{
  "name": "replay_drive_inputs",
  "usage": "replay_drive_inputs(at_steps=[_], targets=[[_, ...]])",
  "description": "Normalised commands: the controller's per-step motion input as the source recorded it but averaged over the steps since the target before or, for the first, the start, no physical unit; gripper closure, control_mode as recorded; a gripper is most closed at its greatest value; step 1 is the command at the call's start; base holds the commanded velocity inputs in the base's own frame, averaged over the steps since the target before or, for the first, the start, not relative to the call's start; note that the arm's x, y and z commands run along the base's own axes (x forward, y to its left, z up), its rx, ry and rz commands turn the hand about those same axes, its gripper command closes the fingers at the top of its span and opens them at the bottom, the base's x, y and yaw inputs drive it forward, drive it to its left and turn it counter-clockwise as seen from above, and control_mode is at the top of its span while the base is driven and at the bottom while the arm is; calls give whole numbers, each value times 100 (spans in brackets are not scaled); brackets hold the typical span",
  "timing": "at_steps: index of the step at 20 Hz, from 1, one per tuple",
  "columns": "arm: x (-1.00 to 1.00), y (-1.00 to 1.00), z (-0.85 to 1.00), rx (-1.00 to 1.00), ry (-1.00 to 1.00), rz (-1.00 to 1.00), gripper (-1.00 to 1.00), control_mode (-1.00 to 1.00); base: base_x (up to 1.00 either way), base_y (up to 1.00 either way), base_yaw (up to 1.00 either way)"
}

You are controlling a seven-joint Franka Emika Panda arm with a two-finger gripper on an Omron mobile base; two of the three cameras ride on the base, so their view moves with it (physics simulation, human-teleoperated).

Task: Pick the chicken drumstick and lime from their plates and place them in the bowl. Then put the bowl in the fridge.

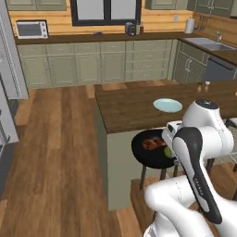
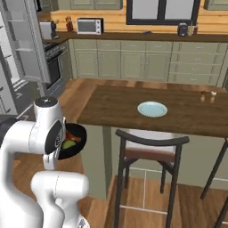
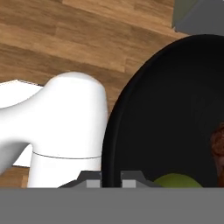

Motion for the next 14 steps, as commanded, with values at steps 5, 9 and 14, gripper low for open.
replay_drive_inputs(at_steps=[5, 9, 14], targets=[[0, 0, 0, 0, 0, 0, 100, 100, 54, 100, -13], [0, 0, 0, 0, 0, 0, 100, 100, 65, 100, -18], [0, 0, 0, 0, 0, 0, 100, 100, 34, 81, -15]])
